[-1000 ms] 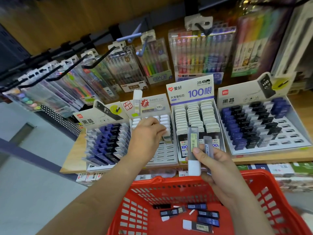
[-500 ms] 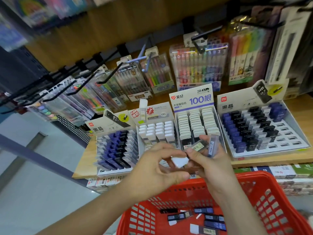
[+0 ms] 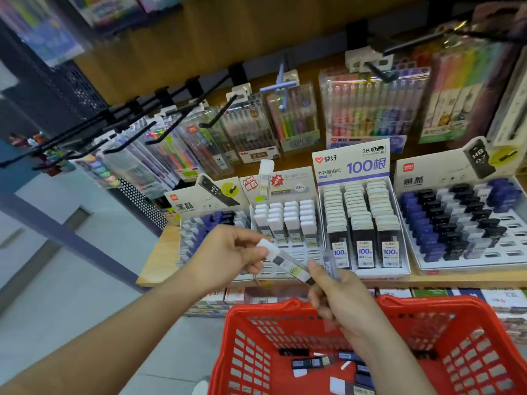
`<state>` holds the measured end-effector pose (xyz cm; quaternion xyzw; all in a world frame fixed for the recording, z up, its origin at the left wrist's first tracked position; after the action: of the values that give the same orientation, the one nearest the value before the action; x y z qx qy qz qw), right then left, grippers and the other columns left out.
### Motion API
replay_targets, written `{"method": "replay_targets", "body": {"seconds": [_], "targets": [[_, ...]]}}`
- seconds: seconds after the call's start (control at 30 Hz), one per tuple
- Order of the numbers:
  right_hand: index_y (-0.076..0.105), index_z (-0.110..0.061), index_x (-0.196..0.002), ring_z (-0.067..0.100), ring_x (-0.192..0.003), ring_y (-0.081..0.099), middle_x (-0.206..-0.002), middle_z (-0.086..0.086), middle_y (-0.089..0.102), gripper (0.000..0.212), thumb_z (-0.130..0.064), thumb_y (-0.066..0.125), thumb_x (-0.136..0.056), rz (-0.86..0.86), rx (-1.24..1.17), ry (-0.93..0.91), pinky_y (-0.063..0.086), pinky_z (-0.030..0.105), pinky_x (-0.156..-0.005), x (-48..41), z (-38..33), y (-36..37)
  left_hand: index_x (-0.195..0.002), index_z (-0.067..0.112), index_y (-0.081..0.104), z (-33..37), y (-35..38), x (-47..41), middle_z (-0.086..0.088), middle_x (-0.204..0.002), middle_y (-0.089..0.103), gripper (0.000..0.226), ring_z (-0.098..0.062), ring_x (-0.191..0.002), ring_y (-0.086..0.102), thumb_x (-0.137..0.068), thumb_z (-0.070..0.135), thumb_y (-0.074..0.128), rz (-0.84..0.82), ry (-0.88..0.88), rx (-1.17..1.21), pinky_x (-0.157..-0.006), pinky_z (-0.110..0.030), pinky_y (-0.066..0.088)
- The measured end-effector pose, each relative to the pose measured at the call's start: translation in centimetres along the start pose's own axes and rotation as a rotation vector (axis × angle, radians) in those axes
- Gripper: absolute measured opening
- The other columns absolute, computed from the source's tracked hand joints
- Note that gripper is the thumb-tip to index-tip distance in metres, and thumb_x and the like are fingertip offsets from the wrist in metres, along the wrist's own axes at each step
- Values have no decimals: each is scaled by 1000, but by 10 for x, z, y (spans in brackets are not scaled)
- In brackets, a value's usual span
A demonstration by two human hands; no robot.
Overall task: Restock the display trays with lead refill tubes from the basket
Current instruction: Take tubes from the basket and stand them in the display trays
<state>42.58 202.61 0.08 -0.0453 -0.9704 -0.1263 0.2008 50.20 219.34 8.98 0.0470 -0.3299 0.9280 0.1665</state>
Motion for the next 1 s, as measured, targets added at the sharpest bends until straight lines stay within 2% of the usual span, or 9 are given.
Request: {"method": "replay_targets", "body": {"seconds": [0.07,0.17,0.27,0.4,0.57,0.73,0.83,0.9,1.0], "targets": [[60,-17,-101,10,-44,36,-60,0,53,22,-39,57,-97,-8,-99,41,24,20,-39,-4,3,1,-89,14,71,3,-11,-11,-7,-67,68,14,-13,-56,64,-89,4,62,100,28,-62,-62,-25,56],[63,-22,-114,11,-51,42,-72,4,57,18,-17,57,-98,35,-273,81,26,21,-40,-12,9,-7,-92,14,72,-2,-28,-35,-10,-75,71,13,-17,-63,66,-91,7,61,265,101,-208,-73,-34,58],[69,-13,-113,13,-57,47,-79,11,63,24,-6,50,-99,42,-335,48,33,23,-43,-14,10,-14,-95,14,72,-10,-30,-49,-4,-73,70,11,-22,-73,66,-92,16,61,338,190,-475,-74,-31,52],[68,-8,-111,15,-62,50,-81,11,67,24,-6,47,-101,4,-326,12,36,24,-48,-11,9,-18,-92,8,68,-25,-19,-56,-11,-82,68,20,-28,-80,59,-95,25,57,303,245,-715,-68,-34,40],[66,-9,-114,16,-66,59,-88,11,72,23,-10,47,-102,-41,-313,13,44,25,-52,-7,8,-19,-85,17,67,-36,-9,-60,3,-71,52,15,-20,-69,50,-95,24,57,251,304,-747,-60,-29,30],[69,-11,-109,18,-69,65,-83,9,70,21,-13,51,-100,-27,-335,18,55,27,-58,-3,8,-22,-95,12,72,-40,-4,-66,-6,-86,62,16,-28,-83,57,-95,11,56,173,386,-862,-69,-33,46],[72,-13,-105,19,-68,67,-86,7,68,19,-13,54,-98,3,-338,-2,57,27,-59,-2,8,-22,-104,9,71,-42,0,-71,-14,-103,60,23,-34,-94,56,-89,0,57,218,381,-905,-78,-32,46],[73,-15,-102,19,-68,68,-86,6,71,17,-12,58,-96,53,-318,-25,57,28,-59,-3,8,-23,-114,9,67,-37,4,-73,-12,-107,60,25,-32,-97,56,-92,5,56,257,366,-854,-80,-31,44],[71,-14,-103,22,-67,67,-79,11,73,14,-11,65,-91,115,-274,-56,56,33,-64,-4,8,-25,-100,11,65,-30,5,-76,-5,-91,63,10,-23,-85,56,-91,14,61,332,340,-770,-67,-28,38]]}}
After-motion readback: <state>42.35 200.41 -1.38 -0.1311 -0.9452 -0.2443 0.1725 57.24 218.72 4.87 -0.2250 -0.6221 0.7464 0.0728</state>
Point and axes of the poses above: each hand's wrist, its own x-axis away from the middle knuckle, its own y-axis out of the palm, z = x × y, the point moved 2 cm from there along -x, towards the middle knuckle
